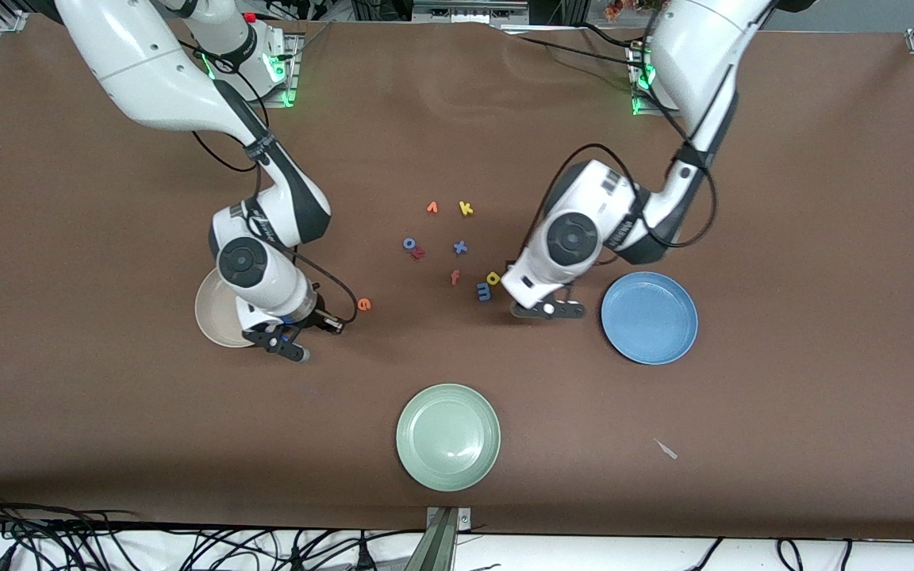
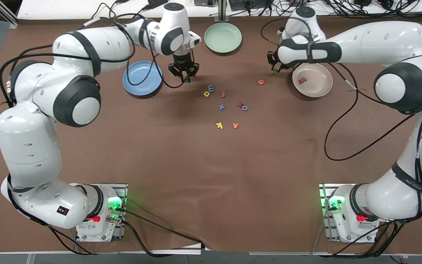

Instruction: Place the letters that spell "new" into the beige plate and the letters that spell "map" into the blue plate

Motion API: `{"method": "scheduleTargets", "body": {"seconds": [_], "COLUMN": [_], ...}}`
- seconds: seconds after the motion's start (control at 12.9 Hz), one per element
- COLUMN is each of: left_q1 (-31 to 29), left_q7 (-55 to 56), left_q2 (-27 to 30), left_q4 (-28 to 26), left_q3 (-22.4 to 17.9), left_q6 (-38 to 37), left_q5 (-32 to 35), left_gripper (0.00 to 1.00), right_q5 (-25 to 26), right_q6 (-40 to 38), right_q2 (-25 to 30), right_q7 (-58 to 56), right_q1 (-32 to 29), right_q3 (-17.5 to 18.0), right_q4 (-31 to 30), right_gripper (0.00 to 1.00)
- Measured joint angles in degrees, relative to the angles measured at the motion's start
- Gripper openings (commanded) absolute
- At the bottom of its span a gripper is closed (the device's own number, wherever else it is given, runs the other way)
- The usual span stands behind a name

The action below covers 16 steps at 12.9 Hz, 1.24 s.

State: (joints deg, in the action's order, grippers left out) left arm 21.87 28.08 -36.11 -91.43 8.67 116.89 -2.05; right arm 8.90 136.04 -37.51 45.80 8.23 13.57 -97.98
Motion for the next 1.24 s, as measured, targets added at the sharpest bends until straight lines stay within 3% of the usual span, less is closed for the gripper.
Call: {"method": "scheduleTargets", "body": {"seconds": [0.23, 0.46, 0.62, 0.85, 0.93, 1.0, 1.08, 1.24], "left_q1": [-5.98, -9.65, -9.91, -11.29, -11.83, -12.21, -12.71, -14.14], "left_q7": [-7.39, -12.56, -12.73, -13.13, -14.34, -15.92, -17.89, -22.11], "left_q2": [0.02, -0.29, -1.41, -2.69, -2.74, -2.74, -2.74, -2.73], "left_q4": [-0.3, -1.52, -2.04, -2.03, -2.03, -2.02, -2.01, -1.84], "left_q3": [-0.2, -0.23, -0.22, -0.22, -0.22, -0.19, -0.17, -0.15], "left_q6": [-2.15, -3.45, -3.44, -3.29, -3.29, -3.29, -3.28, -3.28], "left_q5": [2.63, 7.93, 12.23, 15.17, 15.18, 15.18, 15.18, 15.18], "left_gripper": [0.12, 0.11, 0.11, 0.14, 0.21, 0.41, 0.95, 1.0], "right_q5": [-0.01, -0.01, -0.01, -0.03, -0.04, -0.05, -0.05, -0.05], "right_q6": [-6.38, -4.12, 2.3, 6.7, 7.03, 7.1, 6.97, 6.62], "right_q2": [5.11, 10.05, 11.75, 11.84, 11.93, 12.05, 12.11, 11.93], "right_q7": [-11.17, -21.53, -24.62, -24.0, -22.46, -19.92, -16.19, -7.58], "right_q1": [-4.55, -7.38, -7.84, -7.86, -7.86, -7.84, -7.75, -6.2], "right_q3": [-0.82, -4.4, -6.47, -6.61, -6.02, -4.72, -2.69, 0.85], "right_q4": [-1.8, -10.1, -16.42, -19.78, -19.57, -19.08, -18.36, -16.73], "right_gripper": [0.06, 0.13, 0.51, 0.64, 0.65, 0.68, 0.68, 0.68]}}
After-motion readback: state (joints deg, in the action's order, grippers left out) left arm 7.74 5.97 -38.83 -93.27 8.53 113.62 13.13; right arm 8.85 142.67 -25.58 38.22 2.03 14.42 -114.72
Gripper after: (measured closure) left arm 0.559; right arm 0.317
